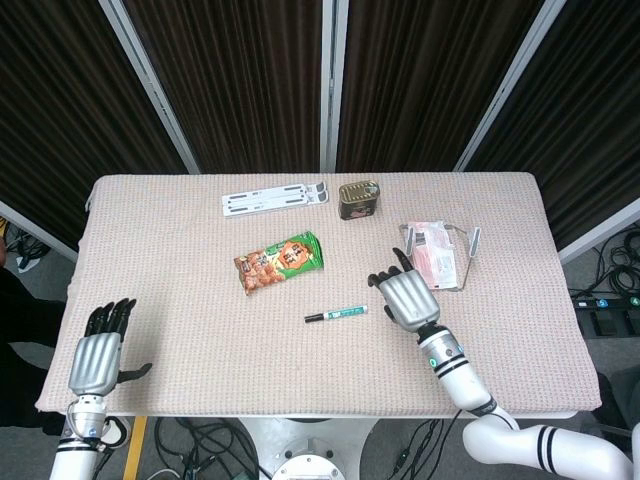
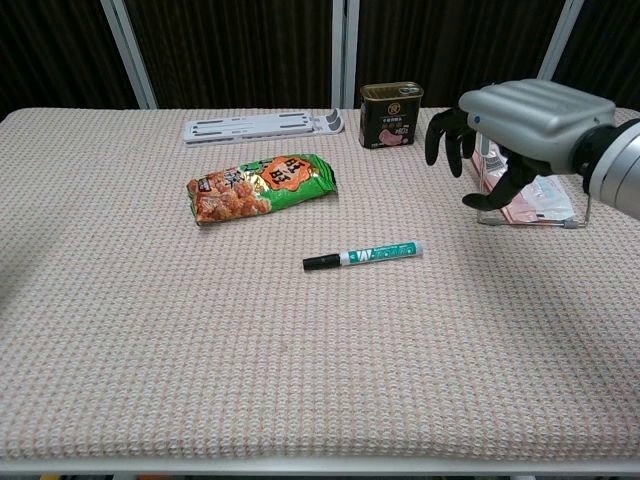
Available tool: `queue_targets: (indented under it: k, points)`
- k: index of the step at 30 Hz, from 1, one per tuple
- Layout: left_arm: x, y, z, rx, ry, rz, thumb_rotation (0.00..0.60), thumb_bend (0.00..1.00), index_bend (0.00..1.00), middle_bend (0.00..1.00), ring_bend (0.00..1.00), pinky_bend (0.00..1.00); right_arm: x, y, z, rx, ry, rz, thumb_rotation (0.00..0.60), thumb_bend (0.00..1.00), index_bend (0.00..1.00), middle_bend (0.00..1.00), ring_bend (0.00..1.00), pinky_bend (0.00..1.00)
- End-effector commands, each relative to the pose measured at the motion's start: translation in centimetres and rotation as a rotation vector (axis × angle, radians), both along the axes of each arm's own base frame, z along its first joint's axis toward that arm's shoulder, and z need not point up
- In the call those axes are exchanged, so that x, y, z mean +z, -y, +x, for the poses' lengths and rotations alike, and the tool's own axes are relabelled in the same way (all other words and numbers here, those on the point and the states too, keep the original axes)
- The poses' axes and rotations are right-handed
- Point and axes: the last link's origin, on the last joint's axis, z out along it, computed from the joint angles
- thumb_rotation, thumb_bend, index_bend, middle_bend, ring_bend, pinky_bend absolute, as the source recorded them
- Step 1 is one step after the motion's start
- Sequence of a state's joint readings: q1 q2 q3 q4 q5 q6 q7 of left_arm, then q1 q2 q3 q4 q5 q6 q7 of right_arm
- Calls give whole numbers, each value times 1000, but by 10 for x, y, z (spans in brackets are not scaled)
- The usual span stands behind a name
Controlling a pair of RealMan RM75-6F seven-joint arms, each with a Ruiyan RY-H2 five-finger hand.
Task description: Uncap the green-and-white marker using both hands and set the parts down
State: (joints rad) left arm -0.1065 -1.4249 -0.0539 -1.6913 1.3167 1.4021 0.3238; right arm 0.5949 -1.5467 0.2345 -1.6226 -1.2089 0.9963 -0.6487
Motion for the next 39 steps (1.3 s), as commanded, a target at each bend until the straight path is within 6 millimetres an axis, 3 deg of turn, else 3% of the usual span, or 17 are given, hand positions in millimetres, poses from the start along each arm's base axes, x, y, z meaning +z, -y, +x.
queue_targets:
  k: [1,11,29,39]
  points:
    - [0,0,-1,3,2,-2,600,0,37,43,0,0,-16,-1,2,1,-19,21,600,179,396,483,385,81]
    - [-1,2,-3,5,6,-14,600,0,37,43,0,0,-42,-2,3,-45,-68,72,600,167,396,433,382,76]
    - [-3,1,-5,13,8,-16,600,0,39,43,0,0,-79,3,17,-31,-123,36,600,172,452,473,369,33]
    - [-2,1,-6,13,8,-14,600,0,39,43,0,0,-96,1,15,-65,-138,40,600,171,472,488,369,24]
